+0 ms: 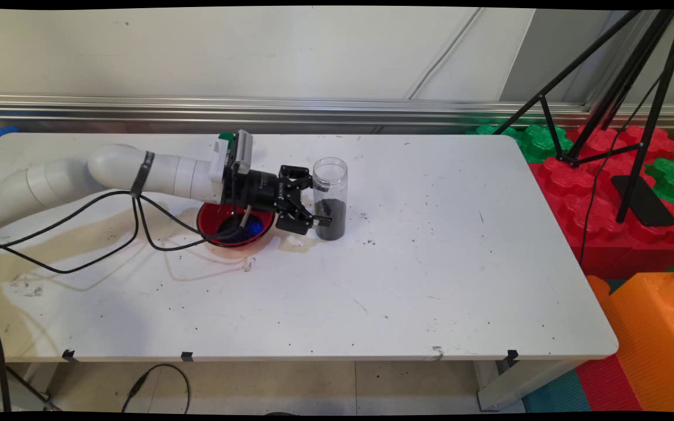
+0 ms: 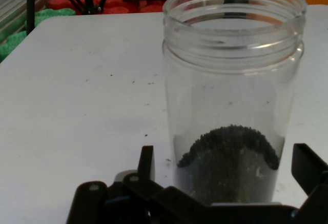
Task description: Pick up the black seasoning powder from the table, then pour the black seasoning powder in the red bowl
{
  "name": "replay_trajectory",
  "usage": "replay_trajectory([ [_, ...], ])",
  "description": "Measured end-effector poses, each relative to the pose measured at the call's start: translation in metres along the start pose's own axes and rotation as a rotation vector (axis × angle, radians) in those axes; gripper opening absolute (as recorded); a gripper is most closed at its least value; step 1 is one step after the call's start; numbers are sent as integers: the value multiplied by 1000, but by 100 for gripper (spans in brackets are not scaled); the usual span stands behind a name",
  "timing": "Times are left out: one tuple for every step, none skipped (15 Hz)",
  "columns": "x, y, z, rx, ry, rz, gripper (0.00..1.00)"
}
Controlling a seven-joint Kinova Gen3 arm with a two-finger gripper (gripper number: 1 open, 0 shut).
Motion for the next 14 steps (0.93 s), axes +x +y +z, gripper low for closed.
replay_trajectory([
  [0, 0, 1, 0, 1, 0, 100],
  [0, -1, 3, 1, 2, 0, 100],
  [0, -1, 4, 0, 3, -1, 100],
  [0, -1, 4, 1, 5, -2, 100],
  [0, -1, 5, 0, 7, -3, 0],
  [0, -1, 6, -1, 11, -4, 0],
  [0, -1, 6, -2, 14, -5, 0],
  [0, -1, 7, -3, 15, -5, 0],
  [-1, 0, 7, -4, 14, -5, 0],
  [-1, 0, 7, -5, 13, -5, 0],
  [-1, 0, 7, -6, 12, -5, 0],
  [-2, 1, 7, -7, 10, -5, 0],
  [-2, 1, 7, -8, 10, -5, 0],
  [-2, 1, 7, -9, 9, -6, 0],
])
